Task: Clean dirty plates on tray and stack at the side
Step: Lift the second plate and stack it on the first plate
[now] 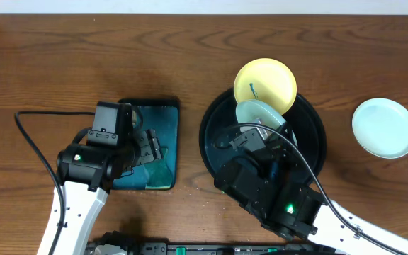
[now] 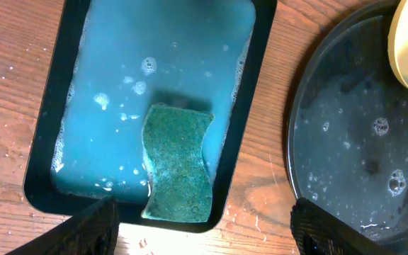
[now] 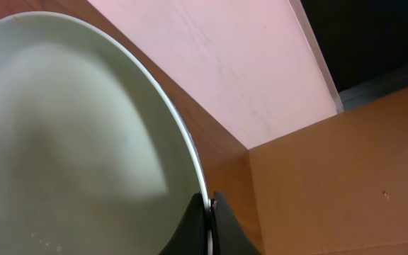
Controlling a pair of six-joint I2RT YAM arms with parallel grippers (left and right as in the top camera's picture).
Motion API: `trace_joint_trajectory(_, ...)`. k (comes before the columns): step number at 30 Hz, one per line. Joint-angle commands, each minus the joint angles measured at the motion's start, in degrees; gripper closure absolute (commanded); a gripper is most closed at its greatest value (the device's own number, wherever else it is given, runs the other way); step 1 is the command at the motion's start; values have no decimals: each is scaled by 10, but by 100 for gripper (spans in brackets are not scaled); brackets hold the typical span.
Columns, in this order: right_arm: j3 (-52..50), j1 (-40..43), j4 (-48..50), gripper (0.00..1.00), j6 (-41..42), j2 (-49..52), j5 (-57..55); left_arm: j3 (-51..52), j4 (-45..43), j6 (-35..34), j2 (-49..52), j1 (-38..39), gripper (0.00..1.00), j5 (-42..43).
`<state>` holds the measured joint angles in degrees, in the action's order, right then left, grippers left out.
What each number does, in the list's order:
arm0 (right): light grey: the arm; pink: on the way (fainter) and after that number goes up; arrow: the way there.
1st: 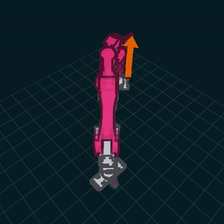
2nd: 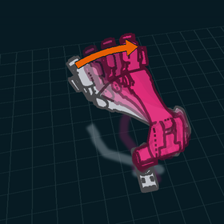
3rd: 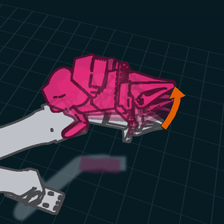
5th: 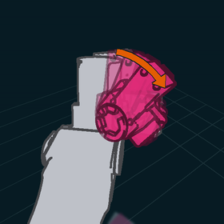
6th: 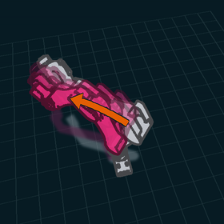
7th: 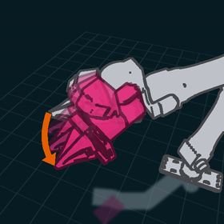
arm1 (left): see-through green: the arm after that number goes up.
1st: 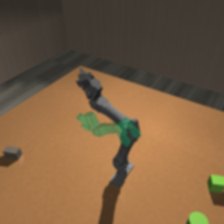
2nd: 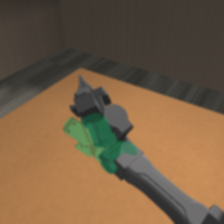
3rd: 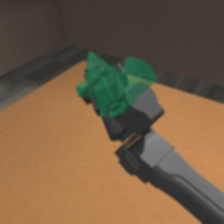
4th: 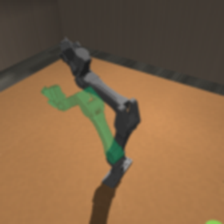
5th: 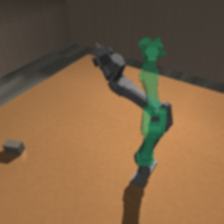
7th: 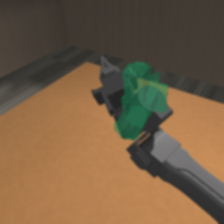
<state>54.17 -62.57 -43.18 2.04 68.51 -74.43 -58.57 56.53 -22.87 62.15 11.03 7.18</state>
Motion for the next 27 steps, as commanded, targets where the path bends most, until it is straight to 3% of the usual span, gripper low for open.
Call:
trace_joint_trajectory(1, 10, -9, 1, 99, -5, 0, -27, -4, -1, -3, 0, -2, 22, -1)
trace_joint_trajectory(27, 9, 4, 18, 99, -2, 0, -18, -4, -1, -3, 0, -2, 21, -1)
